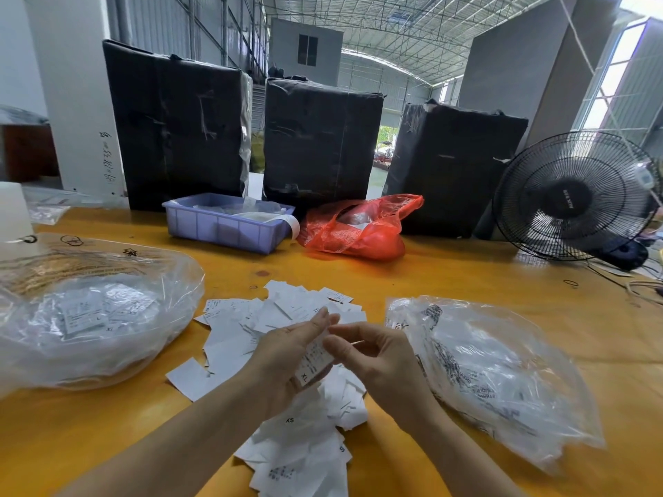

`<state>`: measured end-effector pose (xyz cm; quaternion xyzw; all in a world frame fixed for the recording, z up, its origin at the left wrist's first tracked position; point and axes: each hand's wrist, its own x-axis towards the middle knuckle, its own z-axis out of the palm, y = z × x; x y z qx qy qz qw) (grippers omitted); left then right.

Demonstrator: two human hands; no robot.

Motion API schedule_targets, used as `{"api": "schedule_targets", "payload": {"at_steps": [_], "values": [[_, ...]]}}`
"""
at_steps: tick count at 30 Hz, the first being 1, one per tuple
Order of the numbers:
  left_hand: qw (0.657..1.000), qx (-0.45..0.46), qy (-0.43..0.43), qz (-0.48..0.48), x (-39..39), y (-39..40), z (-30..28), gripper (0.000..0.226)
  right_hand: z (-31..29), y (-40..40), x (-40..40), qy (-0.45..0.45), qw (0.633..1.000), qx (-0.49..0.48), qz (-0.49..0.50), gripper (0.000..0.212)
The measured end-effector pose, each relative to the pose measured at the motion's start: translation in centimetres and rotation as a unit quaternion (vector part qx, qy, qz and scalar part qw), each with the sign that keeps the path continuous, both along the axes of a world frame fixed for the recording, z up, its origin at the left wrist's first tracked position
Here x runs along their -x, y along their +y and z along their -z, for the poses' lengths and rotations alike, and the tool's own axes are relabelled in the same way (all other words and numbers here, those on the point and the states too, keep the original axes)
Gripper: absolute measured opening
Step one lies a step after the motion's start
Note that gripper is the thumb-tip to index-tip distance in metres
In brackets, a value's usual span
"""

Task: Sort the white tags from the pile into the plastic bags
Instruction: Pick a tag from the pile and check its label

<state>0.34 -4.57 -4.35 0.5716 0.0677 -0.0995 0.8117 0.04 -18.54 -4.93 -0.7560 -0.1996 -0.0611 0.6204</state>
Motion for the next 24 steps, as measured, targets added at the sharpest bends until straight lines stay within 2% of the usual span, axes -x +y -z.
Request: {"api": "schedule_targets", "payload": {"at_steps": [2, 5, 9, 14, 17, 19, 21, 24], "values": [[1.0, 0.005, 0.001, 0.004, 0.0, 0.0, 0.1, 0.03, 0.1, 0.2, 0.1, 0.026, 1.0, -0.012, -0.012, 0.021], [0.999, -0.01, -0.003, 0.04, -0.3, 0.3, 0.0, 0.042, -0.1, 0.0, 0.0, 0.039, 0.998, -0.047, 0.013, 0.012], [0.99, -0.107, -0.02, 0.091, -0.9, 1.4, 0.0, 0.051, -0.4, -0.8, -0.3, 0.057, 0.995, -0.058, 0.055, 0.007], [0.981, -0.169, -0.044, 0.085, -1.3, 2.3, 0.2, 0.028, -0.3, -0.8, -0.5, 0.068, 0.988, -0.094, 0.1, 0.005], [0.98, -0.179, -0.041, 0.078, -1.8, 2.7, 0.2, 0.025, -0.3, -0.9, -0.6, 0.053, 0.983, -0.112, 0.132, 0.01], [0.976, -0.203, -0.041, 0.06, -2.1, 3.2, 0.2, 0.022, -0.6, -1.2, -0.7, 0.016, 0.98, -0.115, 0.161, 0.012], [0.975, -0.217, -0.043, 0.031, -2.5, 3.9, 0.2, 0.021, -1.4, -2.1, -1.0, -0.073, 0.97, -0.083, 0.216, 0.016], [0.973, -0.225, -0.048, -0.003, -2.9, 5.1, -0.5, 0.018, -2.8, -5.6, -1.7, -0.221, 0.911, 0.032, 0.346, 0.015]]}}
